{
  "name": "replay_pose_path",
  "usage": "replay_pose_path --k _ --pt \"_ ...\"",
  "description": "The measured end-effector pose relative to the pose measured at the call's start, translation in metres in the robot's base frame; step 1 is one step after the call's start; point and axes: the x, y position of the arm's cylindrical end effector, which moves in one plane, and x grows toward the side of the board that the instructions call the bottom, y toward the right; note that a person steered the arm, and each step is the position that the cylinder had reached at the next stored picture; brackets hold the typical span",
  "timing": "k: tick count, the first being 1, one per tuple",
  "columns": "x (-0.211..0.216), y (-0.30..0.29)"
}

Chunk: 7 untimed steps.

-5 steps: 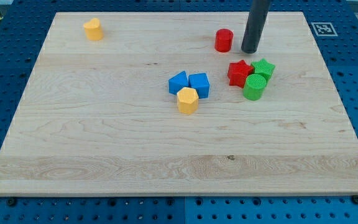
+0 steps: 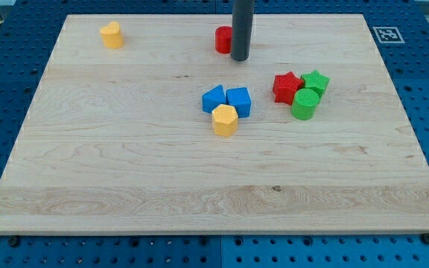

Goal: Move the blue cube left to the green circle

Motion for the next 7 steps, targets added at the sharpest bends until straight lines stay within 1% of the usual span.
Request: replay_pose_path --k 1,2,3,5,7 --pt "0.039 -0.047" --pt "0.07 -0.068" --pt "0.083 -0.062" --pt "0.083 0.023" --pt "0.079 0.083"
